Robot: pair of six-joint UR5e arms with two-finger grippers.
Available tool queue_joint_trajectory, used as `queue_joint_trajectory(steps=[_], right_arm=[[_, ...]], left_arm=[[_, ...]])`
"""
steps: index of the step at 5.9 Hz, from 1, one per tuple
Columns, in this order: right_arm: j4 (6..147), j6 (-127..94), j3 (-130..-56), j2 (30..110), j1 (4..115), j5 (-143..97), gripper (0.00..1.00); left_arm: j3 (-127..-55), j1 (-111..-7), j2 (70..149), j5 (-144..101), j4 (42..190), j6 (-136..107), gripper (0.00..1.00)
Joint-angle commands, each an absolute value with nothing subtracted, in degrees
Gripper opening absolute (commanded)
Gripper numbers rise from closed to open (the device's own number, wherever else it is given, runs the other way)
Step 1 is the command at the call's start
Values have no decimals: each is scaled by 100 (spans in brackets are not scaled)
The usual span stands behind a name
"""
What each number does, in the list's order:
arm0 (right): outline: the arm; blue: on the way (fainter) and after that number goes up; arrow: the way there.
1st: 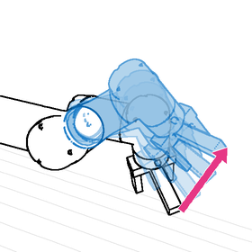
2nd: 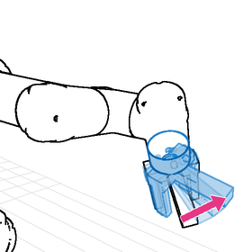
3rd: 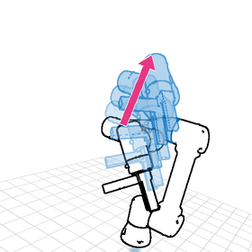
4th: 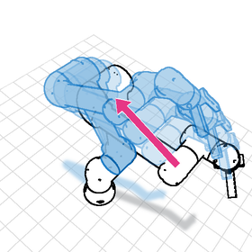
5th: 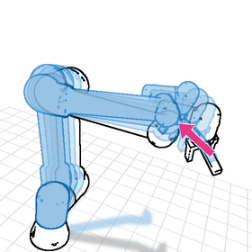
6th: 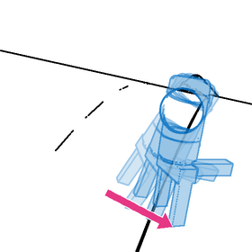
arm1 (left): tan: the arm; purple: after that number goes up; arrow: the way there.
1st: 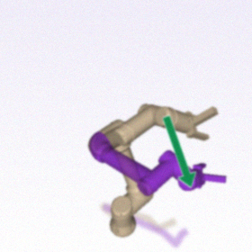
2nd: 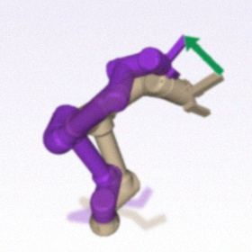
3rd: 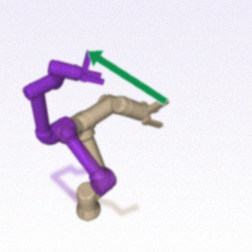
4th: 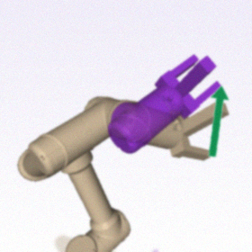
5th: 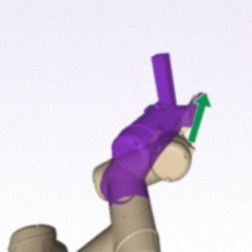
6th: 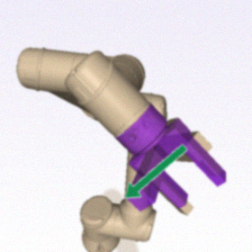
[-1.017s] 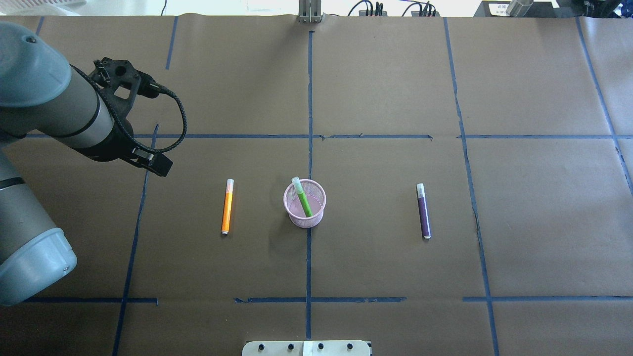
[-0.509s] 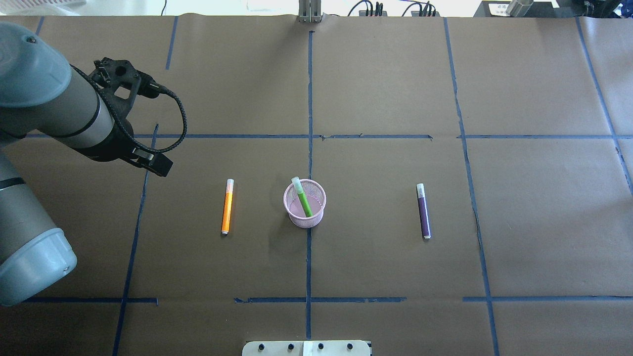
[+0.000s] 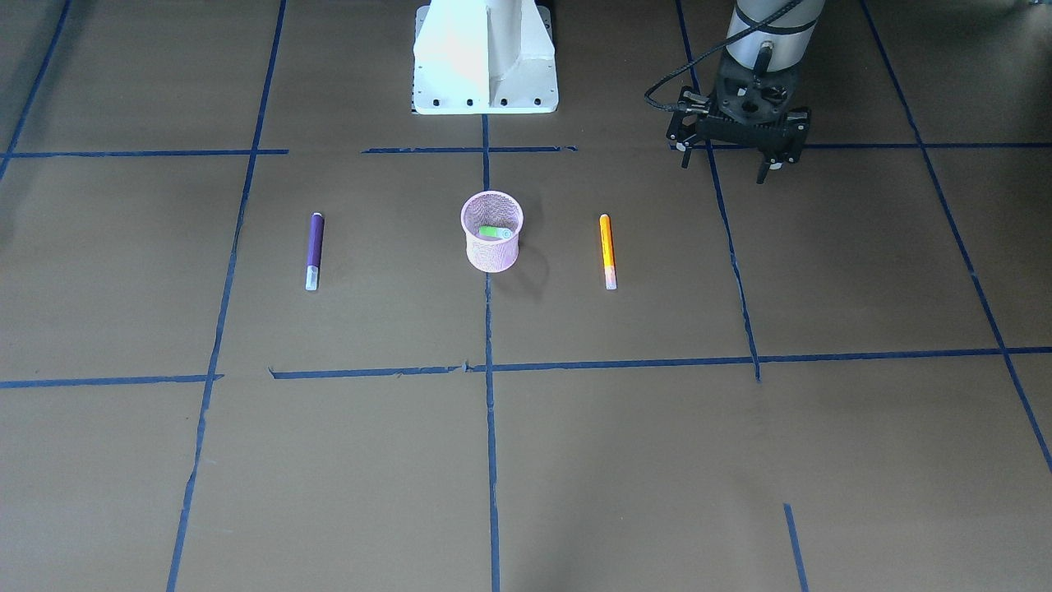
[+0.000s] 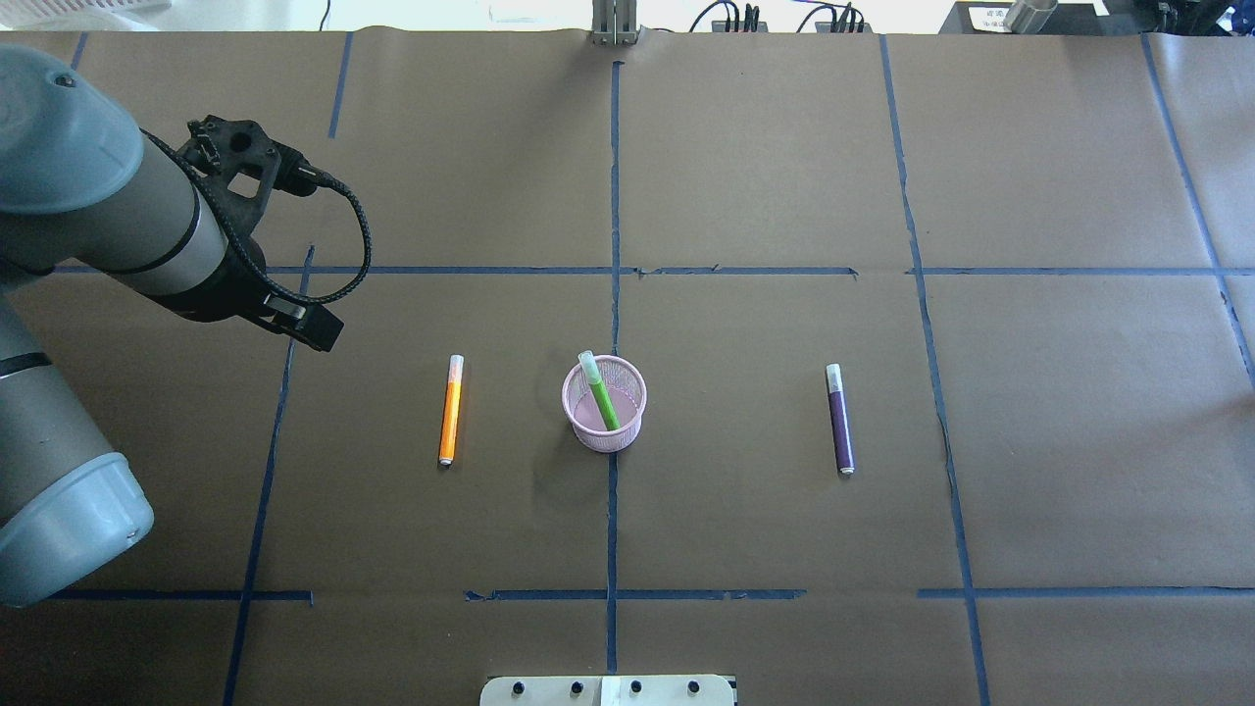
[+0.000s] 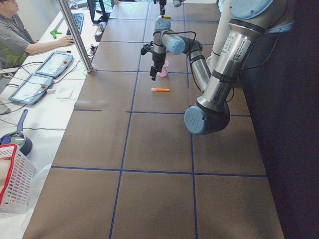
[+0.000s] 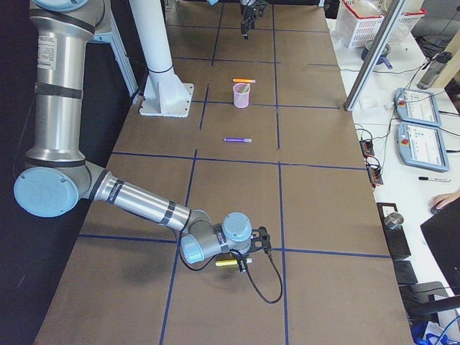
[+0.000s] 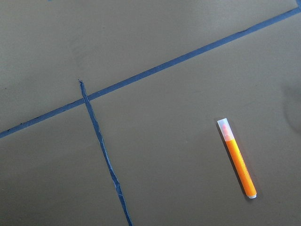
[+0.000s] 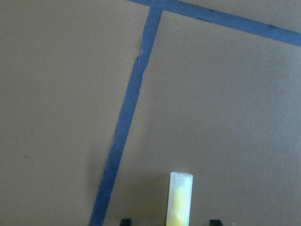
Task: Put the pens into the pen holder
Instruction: 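Grasp the yellow highlighter with the right gripper and lift it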
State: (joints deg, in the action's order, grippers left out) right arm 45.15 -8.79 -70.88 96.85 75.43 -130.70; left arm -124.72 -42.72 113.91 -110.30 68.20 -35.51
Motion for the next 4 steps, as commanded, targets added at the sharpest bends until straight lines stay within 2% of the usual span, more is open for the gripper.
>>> queue_joint_trajectory(steps=[1, 2, 3, 4], right_arm=[[4518, -879, -7075, 9686, 7480, -13061, 51], [4518, -870, -7075, 9686, 7462, -13052, 35], [4448, -827, -7084, 9738, 7462, -13043, 7], [4447, -687, -7093, 9756, 7462, -13043, 0]], left_arm=[[-12472, -4271, 11391, -11030, 6820, -3551, 100], [-12472, -4271, 11391, -11030, 6820, -3551, 100], [-12472, -4271, 11391, -11030, 6820, -3551, 100], [-12463, -4271, 11391, -11030, 6820, -3551, 100]])
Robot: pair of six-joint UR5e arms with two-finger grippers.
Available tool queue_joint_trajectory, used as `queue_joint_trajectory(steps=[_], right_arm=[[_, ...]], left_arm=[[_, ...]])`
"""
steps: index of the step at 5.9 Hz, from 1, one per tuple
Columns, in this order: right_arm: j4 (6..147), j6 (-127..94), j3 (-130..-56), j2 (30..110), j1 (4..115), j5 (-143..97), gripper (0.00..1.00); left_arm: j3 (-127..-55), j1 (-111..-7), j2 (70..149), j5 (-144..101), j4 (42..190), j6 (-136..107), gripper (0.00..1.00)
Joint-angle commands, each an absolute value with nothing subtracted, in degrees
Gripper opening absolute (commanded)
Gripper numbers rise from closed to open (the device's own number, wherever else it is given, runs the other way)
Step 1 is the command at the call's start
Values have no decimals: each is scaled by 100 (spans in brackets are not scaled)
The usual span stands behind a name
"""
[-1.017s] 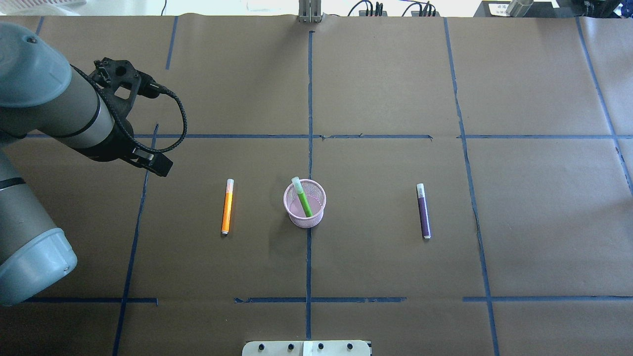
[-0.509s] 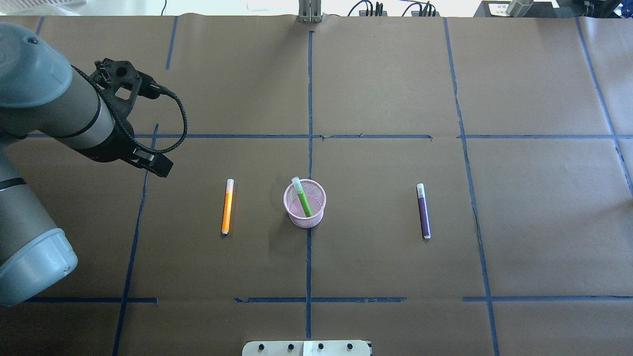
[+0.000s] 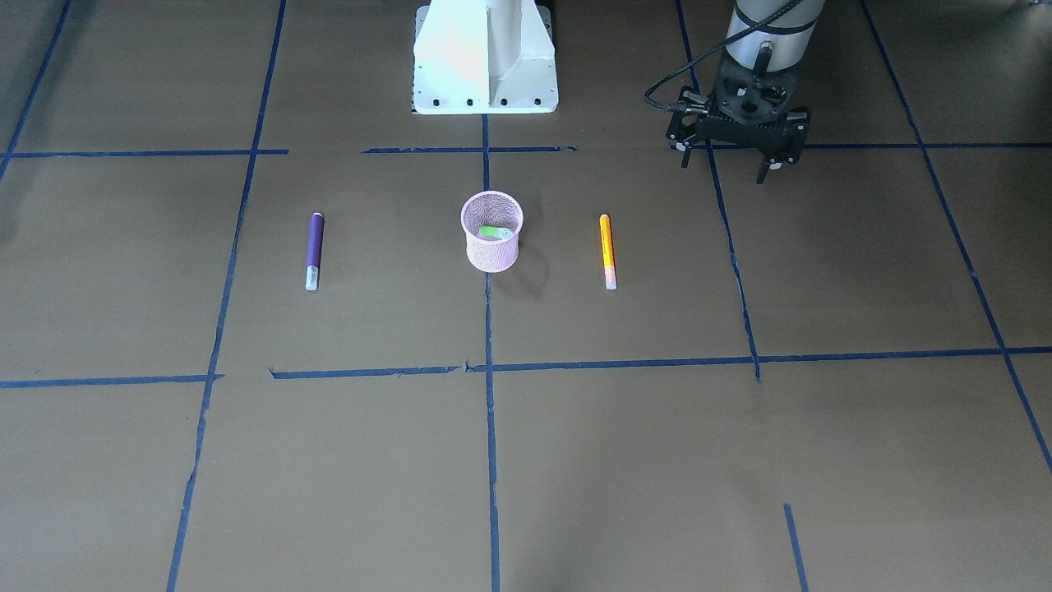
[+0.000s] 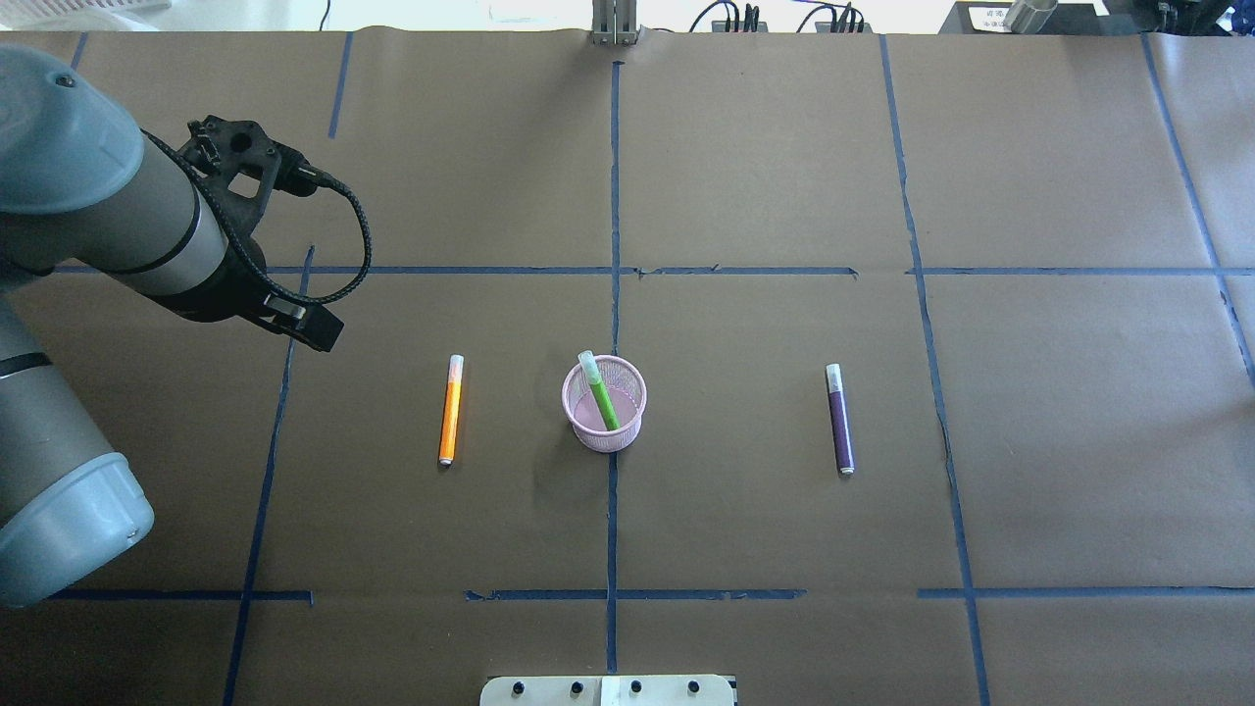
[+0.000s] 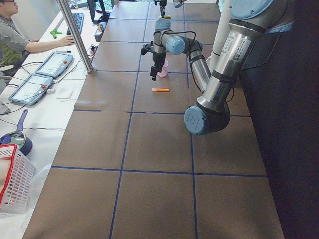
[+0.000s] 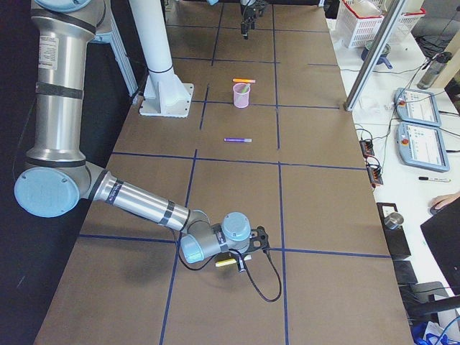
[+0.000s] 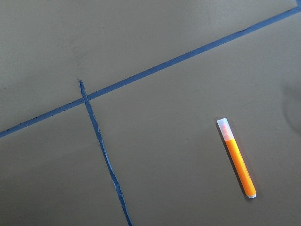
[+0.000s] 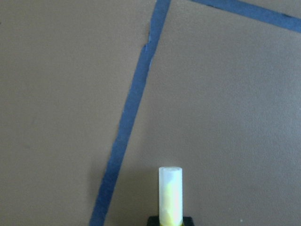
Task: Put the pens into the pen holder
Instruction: 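Grasp the yellow highlighter with the right gripper and lift it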
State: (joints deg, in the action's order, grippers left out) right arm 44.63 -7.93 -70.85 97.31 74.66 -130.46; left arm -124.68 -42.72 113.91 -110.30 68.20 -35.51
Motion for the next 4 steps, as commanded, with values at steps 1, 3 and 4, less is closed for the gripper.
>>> queue_joint_trajectory(steps=[1, 3, 4], right_arm=[[4439, -677, -7145, 9756, 7462, -13052, 0], [4491, -808, -7941, 9695, 7462, -13060, 0], [4509, -974, -8137, 9538, 7462, -13104, 0]], left_arm=[[-12463, -4271, 11391, -11030, 6820, -3551, 100], [-12437, -4271, 11391, -11030, 6820, -3542, 100], [-12419, -4306, 11373, -11109, 6812, -3551, 100]])
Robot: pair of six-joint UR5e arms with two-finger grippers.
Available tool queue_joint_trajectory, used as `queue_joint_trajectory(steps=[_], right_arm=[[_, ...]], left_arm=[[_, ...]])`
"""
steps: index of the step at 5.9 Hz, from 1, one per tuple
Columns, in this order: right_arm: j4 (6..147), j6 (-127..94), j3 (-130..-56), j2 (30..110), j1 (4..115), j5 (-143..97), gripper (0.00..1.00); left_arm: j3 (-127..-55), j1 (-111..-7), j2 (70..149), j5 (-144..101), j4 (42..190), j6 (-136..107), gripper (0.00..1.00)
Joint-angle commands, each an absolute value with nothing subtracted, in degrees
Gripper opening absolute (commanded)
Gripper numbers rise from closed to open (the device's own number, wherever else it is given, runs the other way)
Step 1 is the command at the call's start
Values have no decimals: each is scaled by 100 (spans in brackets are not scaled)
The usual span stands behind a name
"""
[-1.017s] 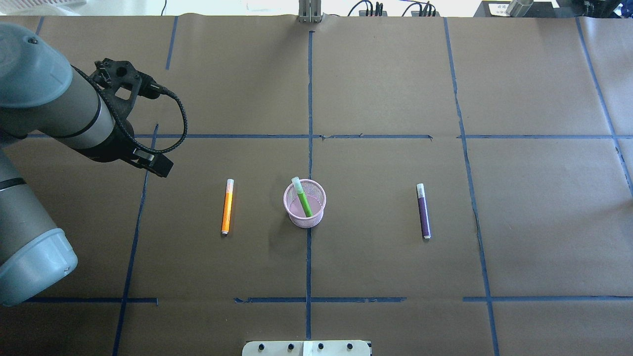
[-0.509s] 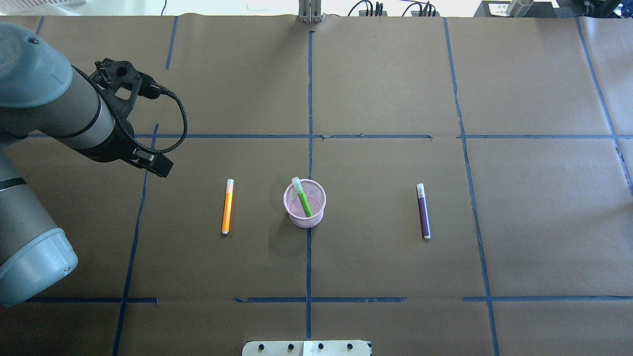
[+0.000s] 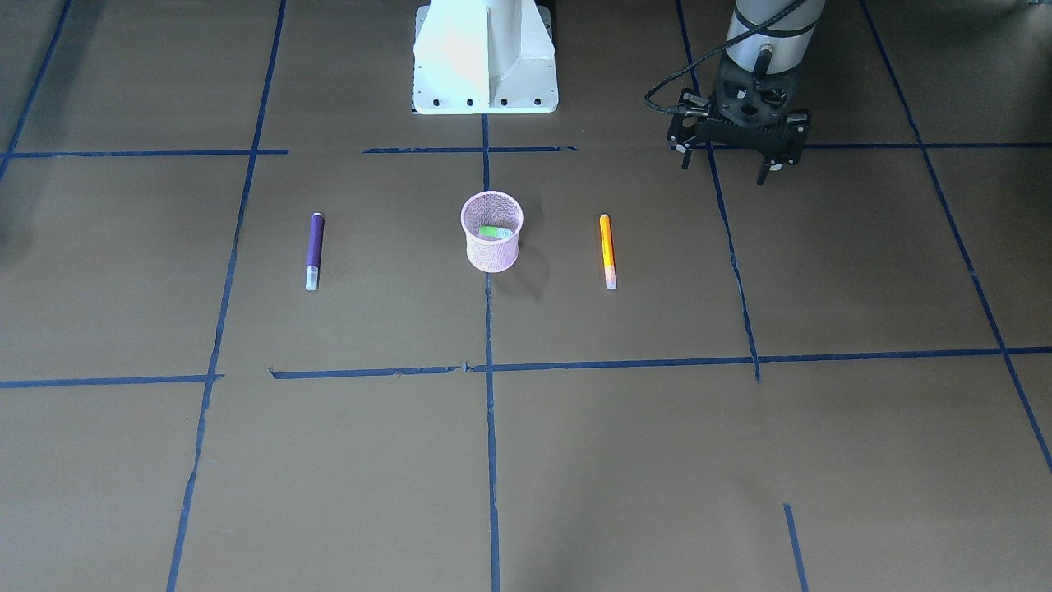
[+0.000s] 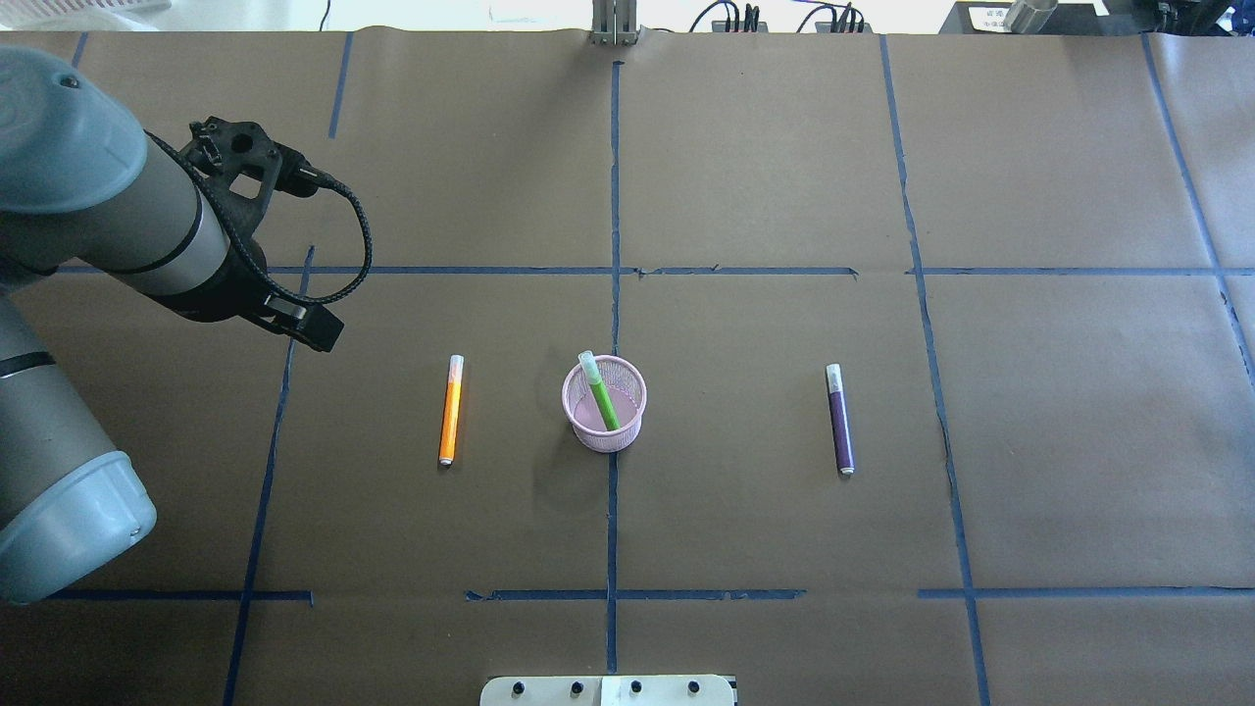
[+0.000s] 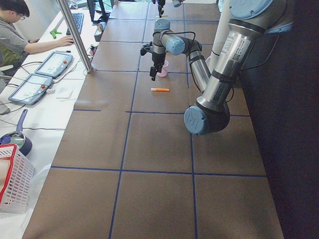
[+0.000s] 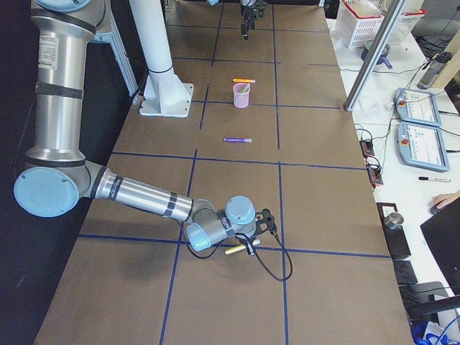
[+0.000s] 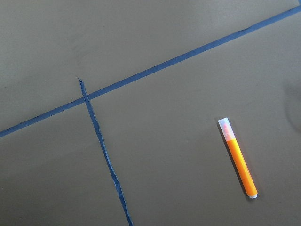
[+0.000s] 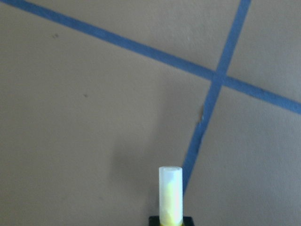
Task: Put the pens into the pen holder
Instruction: 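Grasp the yellow highlighter with the right gripper and lift it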
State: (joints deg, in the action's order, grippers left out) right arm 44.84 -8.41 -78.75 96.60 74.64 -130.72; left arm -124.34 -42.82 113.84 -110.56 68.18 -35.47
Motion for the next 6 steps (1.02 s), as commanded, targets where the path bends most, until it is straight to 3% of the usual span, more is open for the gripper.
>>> queue_joint_trajectory(steps=[1, 6], right_arm=[[4491, -1924, -8487, 9353, 7392, -13104, 0], [4518, -5740, -10402, 8309, 5402, -11153, 0]], left_arm=[[-12349, -4629, 11321, -11466, 6611, -3786, 100], [-12182, -5441, 10740, -12129, 6592, -3270, 100]])
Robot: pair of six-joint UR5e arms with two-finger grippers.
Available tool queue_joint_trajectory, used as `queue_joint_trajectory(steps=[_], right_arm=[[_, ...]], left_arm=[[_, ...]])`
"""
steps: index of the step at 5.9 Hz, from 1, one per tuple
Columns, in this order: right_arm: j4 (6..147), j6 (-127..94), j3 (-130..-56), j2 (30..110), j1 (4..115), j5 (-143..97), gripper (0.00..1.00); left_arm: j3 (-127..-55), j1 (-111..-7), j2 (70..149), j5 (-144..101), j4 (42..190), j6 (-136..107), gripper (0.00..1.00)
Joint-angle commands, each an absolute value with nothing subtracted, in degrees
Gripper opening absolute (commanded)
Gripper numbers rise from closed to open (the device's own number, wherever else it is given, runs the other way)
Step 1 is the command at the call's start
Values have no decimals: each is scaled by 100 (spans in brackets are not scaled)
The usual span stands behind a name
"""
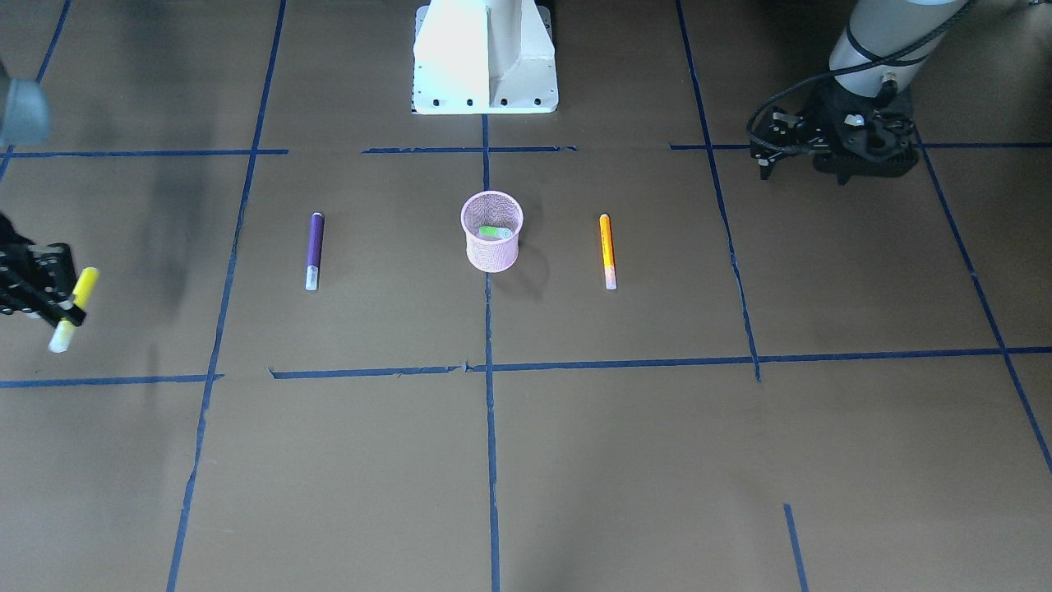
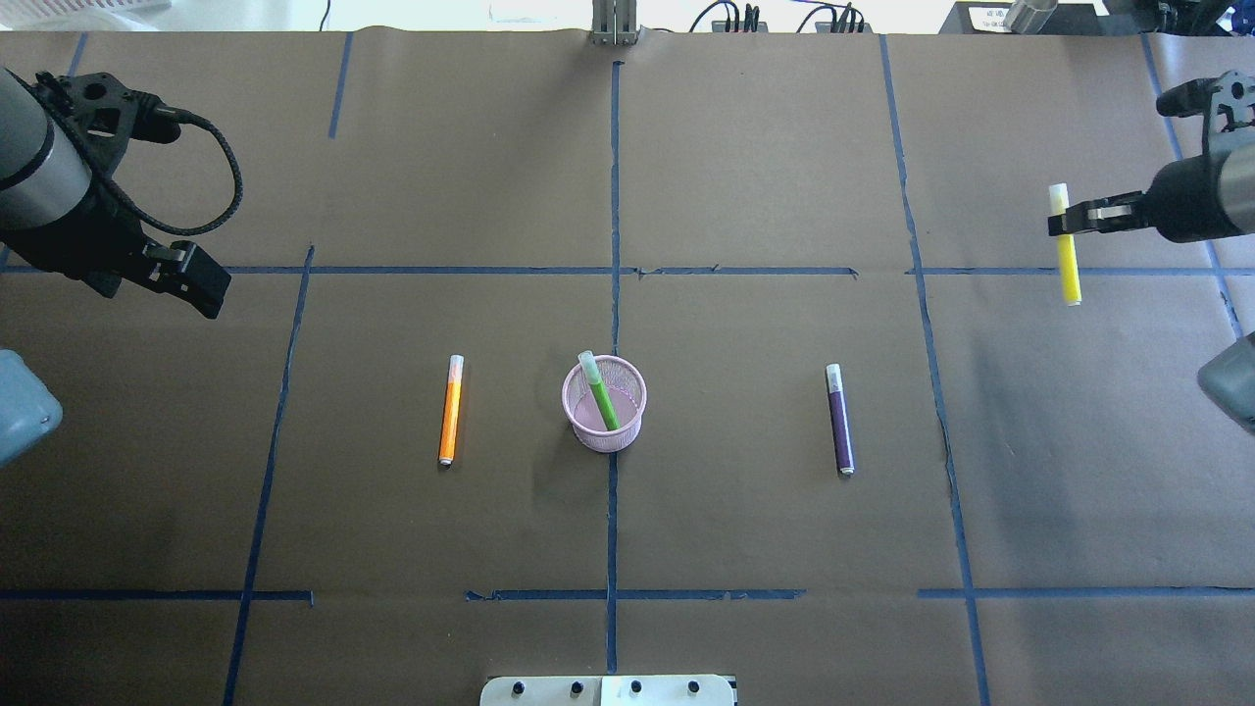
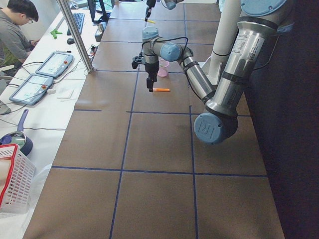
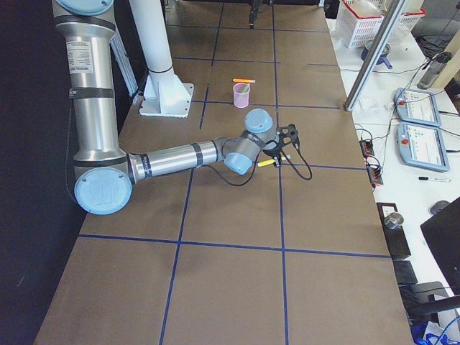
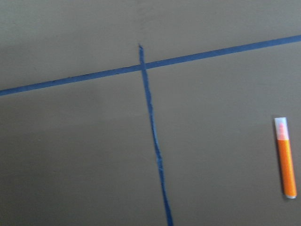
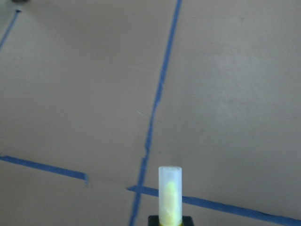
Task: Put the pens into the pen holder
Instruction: 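Carry the yellow highlighter with the right gripper over the pink cup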
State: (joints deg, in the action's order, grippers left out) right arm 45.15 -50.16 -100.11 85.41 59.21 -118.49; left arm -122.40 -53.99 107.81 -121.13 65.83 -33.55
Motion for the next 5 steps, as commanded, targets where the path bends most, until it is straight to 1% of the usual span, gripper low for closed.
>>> queue_joint_trajectory(steps=[1, 2, 3, 4, 5], right_arm=[[4518, -5974, -10572, 8019, 4822, -10266, 0], [4526, -5977, -10530, 7433, 4207, -9491, 0], [4544, -5977, -10494, 7061, 3496, -8700, 0], [5083, -5950, -10494, 6553, 3011, -8083, 0], [5567, -5950, -10538, 6287, 2667, -7581, 0]], left_arm=[[-12173, -5432, 10749, -12129, 6592, -3296, 100], [-12173, -5414, 10793, -12129, 6592, -3322, 100], [-12112, -5405, 10819, -12172, 6592, -3340, 100], [-11920, -5388, 10898, -12390, 6618, -3331, 100], [-11883, -5396, 10933, -12410, 6705, -3418, 100]])
